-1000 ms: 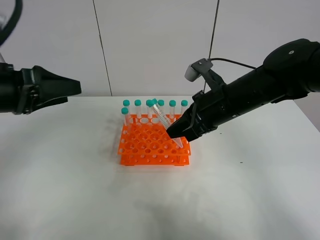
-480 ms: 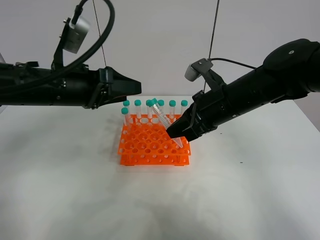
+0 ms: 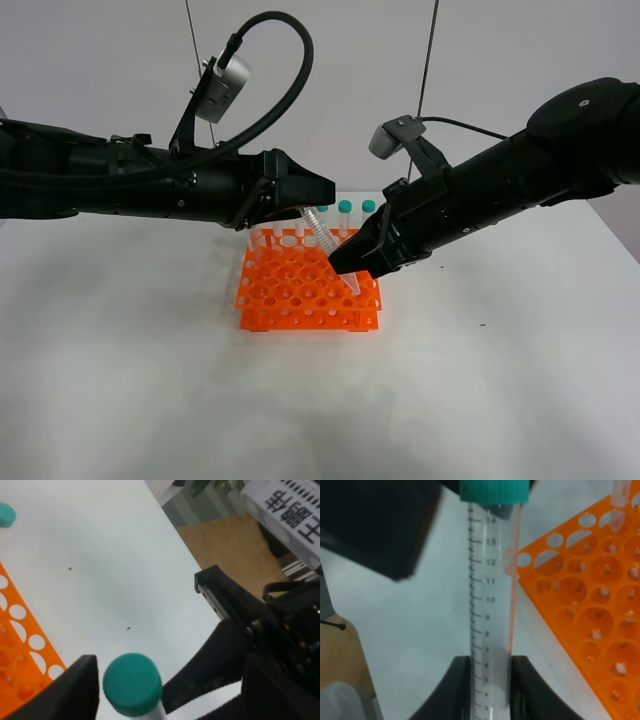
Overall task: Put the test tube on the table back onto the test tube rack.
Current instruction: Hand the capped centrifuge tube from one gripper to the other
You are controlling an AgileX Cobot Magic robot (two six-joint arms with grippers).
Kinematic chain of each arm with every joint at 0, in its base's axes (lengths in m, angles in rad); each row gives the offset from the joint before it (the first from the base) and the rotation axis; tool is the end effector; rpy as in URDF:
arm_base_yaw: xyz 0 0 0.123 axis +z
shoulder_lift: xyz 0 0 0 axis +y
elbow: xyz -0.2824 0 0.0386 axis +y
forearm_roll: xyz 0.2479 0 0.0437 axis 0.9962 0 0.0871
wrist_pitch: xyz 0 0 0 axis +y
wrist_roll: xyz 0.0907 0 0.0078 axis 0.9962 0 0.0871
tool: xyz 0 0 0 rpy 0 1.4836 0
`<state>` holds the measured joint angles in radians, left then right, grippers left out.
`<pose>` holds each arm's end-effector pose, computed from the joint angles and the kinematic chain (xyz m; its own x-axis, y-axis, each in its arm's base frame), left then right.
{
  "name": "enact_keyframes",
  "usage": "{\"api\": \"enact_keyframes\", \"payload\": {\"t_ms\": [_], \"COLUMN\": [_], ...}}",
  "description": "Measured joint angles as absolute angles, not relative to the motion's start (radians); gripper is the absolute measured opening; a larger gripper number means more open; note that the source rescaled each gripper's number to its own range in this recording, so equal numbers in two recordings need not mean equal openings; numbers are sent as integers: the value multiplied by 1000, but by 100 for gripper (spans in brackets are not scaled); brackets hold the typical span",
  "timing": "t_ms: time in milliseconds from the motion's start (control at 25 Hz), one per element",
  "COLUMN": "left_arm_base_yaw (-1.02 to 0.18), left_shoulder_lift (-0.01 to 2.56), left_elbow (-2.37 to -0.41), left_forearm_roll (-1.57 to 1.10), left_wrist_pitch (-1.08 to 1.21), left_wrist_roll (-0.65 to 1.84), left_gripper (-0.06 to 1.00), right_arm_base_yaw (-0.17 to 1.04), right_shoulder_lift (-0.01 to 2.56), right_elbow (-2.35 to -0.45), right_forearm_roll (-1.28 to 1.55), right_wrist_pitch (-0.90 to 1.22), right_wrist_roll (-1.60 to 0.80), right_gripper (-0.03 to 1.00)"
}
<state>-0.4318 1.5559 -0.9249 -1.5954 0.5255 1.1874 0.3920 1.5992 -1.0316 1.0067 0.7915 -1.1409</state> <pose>0.2790 -0.1789 0.2552 -0.7227 -0.0483 -0.6895 0.5084 0.6387 -0.5776 0.2746 0.1728 0.2475 -0.5468 -0.4841 -0.6831 -0.8168 0.4876 0.3083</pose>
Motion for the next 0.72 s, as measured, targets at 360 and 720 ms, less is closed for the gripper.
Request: {"api": "enact_keyframes", "payload": {"t_ms": [360,720], "left_arm_base_yaw": [-432,-432], "left_shoulder_lift": [1560,1560], "left_elbow": [-925,-925], "left_forearm_roll": [-1607,-1607], "left_wrist_pitch": [523,523], "left_wrist_roll": [1187,1187], "left_gripper": [94,82], "right_arm_base_yaw": [392,392], "right_shoulder_lift": [1599,1599], "right_elbow": [-1032,-1032], "right_forearm_roll": [1009,1023], "right_wrist_pitch": [800,778], "right_wrist_roll": [-1142,-1145], "right_gripper": [1,1]}}
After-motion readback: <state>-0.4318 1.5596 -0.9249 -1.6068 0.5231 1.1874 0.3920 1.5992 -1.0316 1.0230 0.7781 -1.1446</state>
